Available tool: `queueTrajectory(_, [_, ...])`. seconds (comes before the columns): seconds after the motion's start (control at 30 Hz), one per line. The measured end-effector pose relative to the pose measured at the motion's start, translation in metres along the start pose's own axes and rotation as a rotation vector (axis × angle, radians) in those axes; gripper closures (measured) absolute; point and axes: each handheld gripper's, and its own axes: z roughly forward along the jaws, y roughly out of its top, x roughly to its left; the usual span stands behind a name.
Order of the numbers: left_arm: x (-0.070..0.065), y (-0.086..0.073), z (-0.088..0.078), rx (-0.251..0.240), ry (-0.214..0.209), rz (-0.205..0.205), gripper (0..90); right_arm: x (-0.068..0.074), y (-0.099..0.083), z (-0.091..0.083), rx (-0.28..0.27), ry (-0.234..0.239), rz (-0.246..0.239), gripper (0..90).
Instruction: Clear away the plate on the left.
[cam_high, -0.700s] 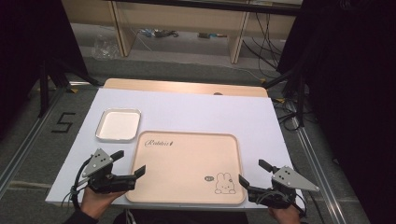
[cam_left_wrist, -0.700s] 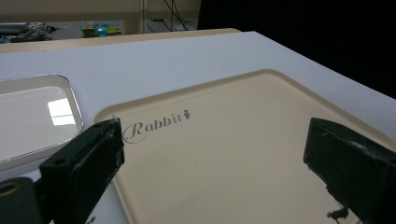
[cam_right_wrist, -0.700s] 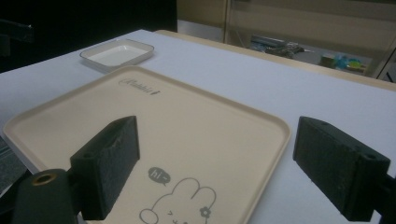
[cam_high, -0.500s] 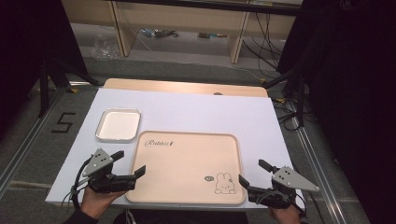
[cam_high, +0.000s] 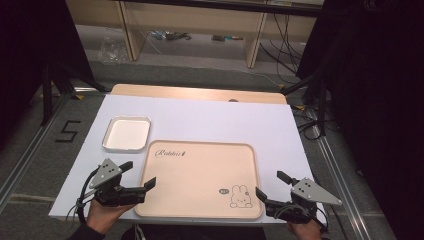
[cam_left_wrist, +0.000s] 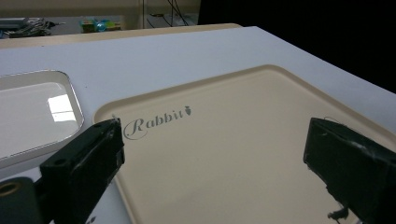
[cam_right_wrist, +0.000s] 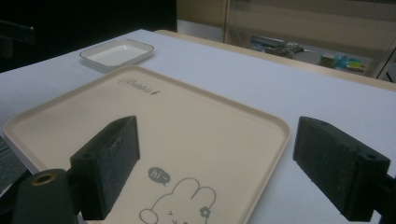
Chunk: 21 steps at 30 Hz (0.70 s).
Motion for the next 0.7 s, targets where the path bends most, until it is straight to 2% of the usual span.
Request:
queueTrajectory(0.2, [0.004, 0.002, 0.006, 0.007, 0.011, 0.003, 4.9, 0.000, 0.000, 0.000, 0.000, 0.001, 0.000, 15.3])
queueTrajectory(0.3, [0.008, 0.003, 0.010, 0.010, 0.017, -0.015, 5.1, 0.000, 0.000, 0.000, 0.000, 0.001, 0.000, 15.3])
queueTrajectory(0.47, [0.013, 0.004, 0.013, 0.015, 0.031, -0.016, 5.2, 0.000, 0.000, 0.000, 0.008, 0.005, 0.006, 15.3])
queueTrajectory(0.6, [0.019, 0.005, 0.015, 0.010, 0.035, -0.040, 5.5, 0.000, 0.000, 0.000, 0.007, 0.003, 0.000, 15.3])
queueTrajectory(0.63, [0.021, 0.006, 0.017, 0.013, 0.037, -0.058, 5.8, 0.000, 0.000, 0.000, 0.005, 0.001, 0.000, 15.3])
queueTrajectory(0.7, [0.022, 0.006, 0.018, 0.015, 0.036, -0.060, 5.8, 0.000, 0.000, 0.000, 0.006, 0.000, 0.001, 15.2])
